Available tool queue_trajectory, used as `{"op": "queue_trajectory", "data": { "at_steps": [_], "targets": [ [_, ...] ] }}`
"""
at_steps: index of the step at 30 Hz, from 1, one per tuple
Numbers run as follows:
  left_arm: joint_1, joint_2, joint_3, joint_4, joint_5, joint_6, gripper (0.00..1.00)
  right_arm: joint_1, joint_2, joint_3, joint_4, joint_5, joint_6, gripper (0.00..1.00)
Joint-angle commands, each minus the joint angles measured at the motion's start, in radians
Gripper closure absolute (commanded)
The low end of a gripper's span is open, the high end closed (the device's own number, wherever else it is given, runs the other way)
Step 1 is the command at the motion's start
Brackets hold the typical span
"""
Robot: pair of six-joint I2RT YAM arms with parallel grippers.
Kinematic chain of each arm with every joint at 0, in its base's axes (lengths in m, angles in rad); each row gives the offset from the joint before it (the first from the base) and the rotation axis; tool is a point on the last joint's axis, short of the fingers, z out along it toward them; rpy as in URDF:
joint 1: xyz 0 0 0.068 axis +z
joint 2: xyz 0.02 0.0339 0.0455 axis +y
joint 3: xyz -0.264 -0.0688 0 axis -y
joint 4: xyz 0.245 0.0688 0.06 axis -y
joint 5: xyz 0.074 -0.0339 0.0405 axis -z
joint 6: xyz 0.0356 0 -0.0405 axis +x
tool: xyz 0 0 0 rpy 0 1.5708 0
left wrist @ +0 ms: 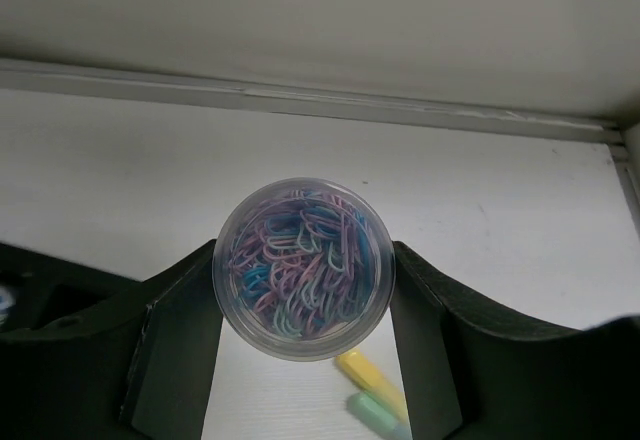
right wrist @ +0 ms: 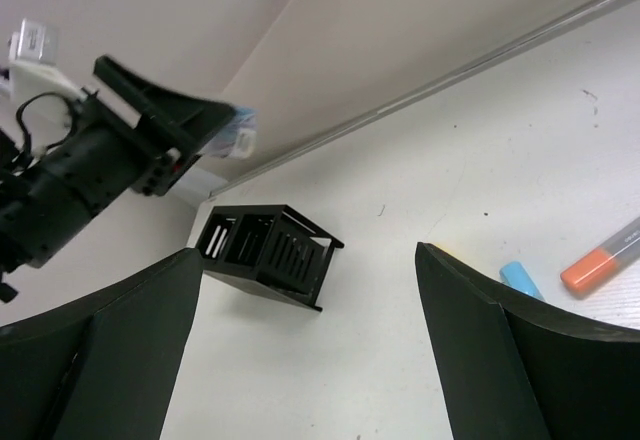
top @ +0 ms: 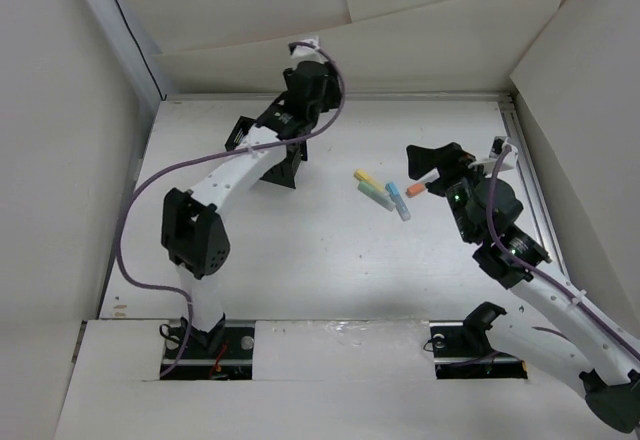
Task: Sort the stationery into containers
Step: Place the stationery in the storage box.
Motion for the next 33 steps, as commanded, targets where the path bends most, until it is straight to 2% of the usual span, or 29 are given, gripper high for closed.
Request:
{"op": "queue_trajectory", "data": {
  "at_steps": [1,5,6,9,18,33],
  "targets": [
    [0.123,-0.132,-0.112,0.025,-0.027,-0.072,0.68,-0.006,0.003,-0.003,0.029,0.001,-0.010,0.07],
    [0.244,-0.221,-0.271,0.057,-0.019,-0.155,0.68,-0.006,0.012,0.006,0.029,-0.021,-0.010,0.07],
    [0.263,-0.236,-0.340,0.086,-0.019,-0.164,0.68,-0.006,0.023,0.006,0.029,-0.021,-0.010,0.07],
    [0.283,-0.261,-0.393,0.095,-0.065,-0.164,0.68,-0.006,0.034,0.006,0.029,-0.031,-0.010,0.07],
    [0.283,-0.155,-0.334,0.003,-0.189,-0.154,0.68,-0.006,0.045,0.016,0.029,-0.041,-0.010,0.07],
    [0.283,-0.094,-0.324,-0.015,-0.251,-0.144,0.67,-0.006,0.054,0.016,0.029,-0.041,-0.010,0.07]
  ]
}}
